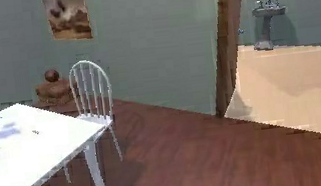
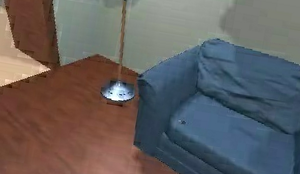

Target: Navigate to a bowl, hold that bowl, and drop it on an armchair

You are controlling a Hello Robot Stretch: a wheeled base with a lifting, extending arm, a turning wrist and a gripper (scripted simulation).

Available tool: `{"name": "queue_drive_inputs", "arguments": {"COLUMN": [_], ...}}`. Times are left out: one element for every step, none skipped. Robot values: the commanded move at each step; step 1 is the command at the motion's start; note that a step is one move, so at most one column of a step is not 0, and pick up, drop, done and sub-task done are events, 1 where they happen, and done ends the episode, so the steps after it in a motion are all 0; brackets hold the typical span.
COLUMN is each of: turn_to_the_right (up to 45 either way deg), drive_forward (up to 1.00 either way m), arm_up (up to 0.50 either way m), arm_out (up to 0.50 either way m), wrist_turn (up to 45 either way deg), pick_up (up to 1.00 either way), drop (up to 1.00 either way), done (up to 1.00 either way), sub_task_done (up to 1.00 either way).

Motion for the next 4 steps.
{"name": "queue_drive_inputs", "arguments": {"turn_to_the_right": [-45.0, -45.0, -45.0, -30.0], "drive_forward": [0.0, 0.0, 0.0, 0.0], "arm_up": [0.0, 0.0, 0.0, 0.0], "arm_out": [0.0, 0.0, 0.0, 0.0], "wrist_turn": [0.0, 0.0, 0.0, 0.0], "pick_up": [0.0, 0.0, 0.0, 0.0], "drop": [0.0, 0.0, 0.0, 0.0], "done": [0.0, 0.0, 0.0, 0.0], "sub_task_done": [0.0, 0.0, 0.0, 0.0]}}
